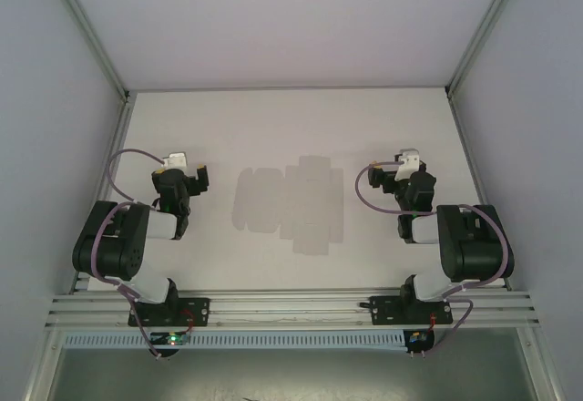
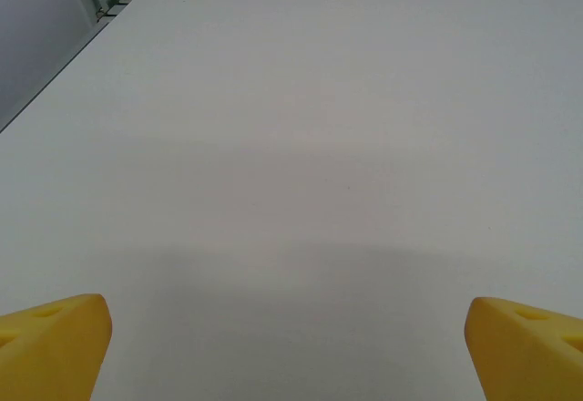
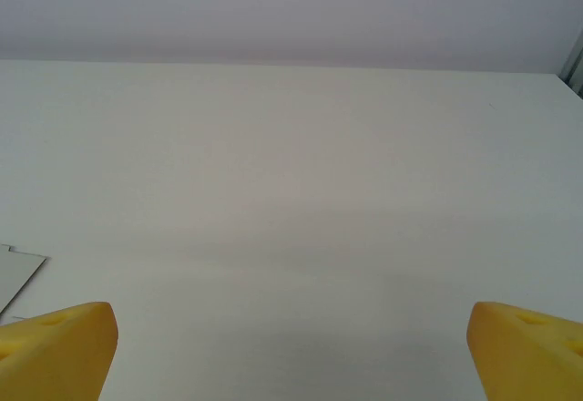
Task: Assemble paper box
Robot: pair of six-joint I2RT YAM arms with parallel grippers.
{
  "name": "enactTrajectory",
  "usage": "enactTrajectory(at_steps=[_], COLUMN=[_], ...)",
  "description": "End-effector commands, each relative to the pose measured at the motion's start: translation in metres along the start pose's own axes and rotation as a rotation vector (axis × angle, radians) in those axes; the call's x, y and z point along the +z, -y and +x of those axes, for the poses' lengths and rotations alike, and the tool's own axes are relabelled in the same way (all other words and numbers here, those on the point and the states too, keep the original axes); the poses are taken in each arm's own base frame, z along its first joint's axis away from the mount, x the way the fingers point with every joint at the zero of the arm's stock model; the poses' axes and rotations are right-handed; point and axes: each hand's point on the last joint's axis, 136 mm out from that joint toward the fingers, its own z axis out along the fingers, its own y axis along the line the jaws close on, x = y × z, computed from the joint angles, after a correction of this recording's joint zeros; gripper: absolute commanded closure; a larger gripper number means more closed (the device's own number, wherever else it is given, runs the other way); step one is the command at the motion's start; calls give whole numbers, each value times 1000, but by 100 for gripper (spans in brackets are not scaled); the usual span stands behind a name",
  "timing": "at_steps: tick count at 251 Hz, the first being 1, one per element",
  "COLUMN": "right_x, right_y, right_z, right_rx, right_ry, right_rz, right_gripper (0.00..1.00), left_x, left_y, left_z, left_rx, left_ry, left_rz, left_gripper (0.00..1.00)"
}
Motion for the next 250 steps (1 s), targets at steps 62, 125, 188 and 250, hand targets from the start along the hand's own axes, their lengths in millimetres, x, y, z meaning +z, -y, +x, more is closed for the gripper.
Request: enactTrajectory(at_steps=[62,125,188,250], right_x=[1,2,3,1], right_y=[10,10,10,10], right_z=[-12,-12,-12,-12], right_rx=[17,15,15,16], right_ry=[29,25,25,27], right_rz=[77,80,82,84], right_gripper=[2,2,2,2], left_x=[-1,0,0,0], left_y=[-3,-2,-2,-2], left_z=[-13,-13,-13,-13], left_rx=[-16,-16,-17,-17], left_ry=[40,39,37,38], left_rz=[-7,-5,-4,-4], left_gripper=[0,0,0,0])
